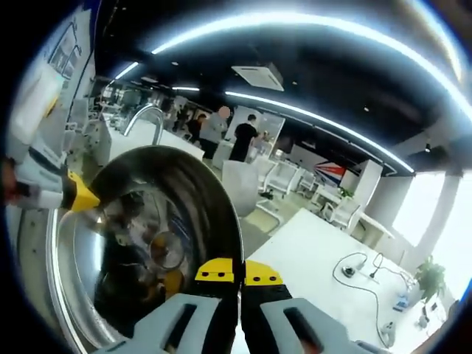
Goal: Pick up bowl with dirty water move over sink pour dirty water into sink return bowl to place
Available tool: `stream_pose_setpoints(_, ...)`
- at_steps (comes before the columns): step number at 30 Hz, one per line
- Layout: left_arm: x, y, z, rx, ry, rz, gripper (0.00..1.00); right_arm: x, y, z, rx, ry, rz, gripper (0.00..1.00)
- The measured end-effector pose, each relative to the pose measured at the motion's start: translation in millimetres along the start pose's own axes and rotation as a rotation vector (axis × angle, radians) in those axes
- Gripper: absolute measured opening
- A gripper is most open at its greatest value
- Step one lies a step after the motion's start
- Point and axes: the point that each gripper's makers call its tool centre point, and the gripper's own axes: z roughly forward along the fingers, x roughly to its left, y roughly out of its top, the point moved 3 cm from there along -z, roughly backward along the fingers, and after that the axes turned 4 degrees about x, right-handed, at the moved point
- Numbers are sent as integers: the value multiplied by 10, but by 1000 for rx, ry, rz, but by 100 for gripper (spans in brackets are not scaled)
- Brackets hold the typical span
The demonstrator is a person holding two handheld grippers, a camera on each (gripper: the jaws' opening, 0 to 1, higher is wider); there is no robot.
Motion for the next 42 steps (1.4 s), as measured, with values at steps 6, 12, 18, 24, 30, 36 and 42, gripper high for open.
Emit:
stream_pose_setpoints(6,27,-17,16,-30,2,-29,0,20,-2,7,-29,-6,12,0)
stream_pose_setpoints(12,52,16,1,-106,47,-26,0,31,29,22,-80,-29,11,0)
stream_pose_setpoints(18,86,37,15,-142,55,-43,0,25,113,0,-151,-61,-6,0)
stream_pose_setpoints(24,139,100,-38,-198,66,-74,0,9,209,-31,-210,-86,-25,0)
stream_pose_setpoints(30,163,178,-85,-241,75,-85,0,-34,310,-78,-256,-101,-24,0)
stream_pose_setpoints(36,183,242,-138,-284,92,-89,0,-60,406,-140,-302,-123,-26,0)
stream_pose_setpoints(42,197,288,-183,-311,94,-99,0,-83,480,-200,-345,-149,-48,0)
